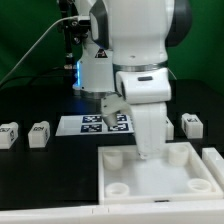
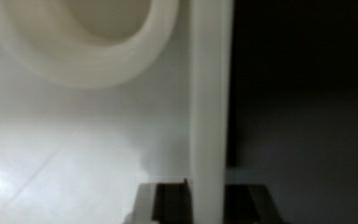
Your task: Assemble one leg
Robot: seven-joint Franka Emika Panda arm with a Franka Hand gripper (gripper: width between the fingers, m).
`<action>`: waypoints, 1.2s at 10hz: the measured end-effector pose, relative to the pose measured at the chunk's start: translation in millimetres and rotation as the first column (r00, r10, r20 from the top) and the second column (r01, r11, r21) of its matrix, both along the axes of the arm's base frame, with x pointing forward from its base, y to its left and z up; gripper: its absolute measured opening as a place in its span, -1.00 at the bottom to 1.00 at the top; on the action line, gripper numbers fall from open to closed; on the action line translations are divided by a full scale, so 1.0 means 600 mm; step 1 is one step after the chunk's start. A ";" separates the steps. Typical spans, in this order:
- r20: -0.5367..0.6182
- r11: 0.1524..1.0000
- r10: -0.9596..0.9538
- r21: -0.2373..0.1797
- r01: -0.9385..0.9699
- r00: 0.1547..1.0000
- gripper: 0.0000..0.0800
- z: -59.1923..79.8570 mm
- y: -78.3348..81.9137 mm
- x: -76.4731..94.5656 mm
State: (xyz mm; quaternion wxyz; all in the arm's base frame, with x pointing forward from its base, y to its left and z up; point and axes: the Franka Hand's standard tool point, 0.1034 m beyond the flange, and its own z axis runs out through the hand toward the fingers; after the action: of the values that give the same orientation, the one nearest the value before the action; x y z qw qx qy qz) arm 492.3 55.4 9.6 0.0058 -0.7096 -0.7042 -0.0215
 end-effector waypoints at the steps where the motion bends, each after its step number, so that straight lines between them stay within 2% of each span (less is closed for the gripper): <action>1: -0.010 1.000 0.003 -0.001 -0.004 1.000 -0.85 -0.001 0.004 0.007; 4: -0.044 1.000 0.001 -0.007 -0.001 0.999 -0.85 -0.002 0.021 0.007; 6: -0.045 1.000 -0.002 -0.007 0.002 0.999 -0.85 -0.003 0.019 0.006; 8: -0.045 1.000 -0.003 -0.007 0.003 0.999 -0.24 -0.003 0.018 0.006; 9: -0.046 1.000 -0.003 -0.007 0.003 0.999 -0.24 -0.003 0.018 0.006; 10: -0.046 1.000 -0.004 -0.007 0.003 0.999 0.27 -0.003 0.017 0.006; 11: -0.046 1.000 -0.004 -0.007 0.004 0.999 0.51 -0.003 0.017 0.006; 12: -0.046 1.000 -0.004 -0.007 0.004 0.999 0.51 -0.003 0.017 0.006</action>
Offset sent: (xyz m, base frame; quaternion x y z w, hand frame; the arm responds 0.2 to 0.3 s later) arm 0.0461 0.0339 -0.0020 -0.0439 -0.0090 -0.0259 0.9987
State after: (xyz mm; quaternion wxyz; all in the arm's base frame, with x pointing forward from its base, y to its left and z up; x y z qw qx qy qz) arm 496.1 65.4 7.7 0.0194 -0.7114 -0.7025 -0.0029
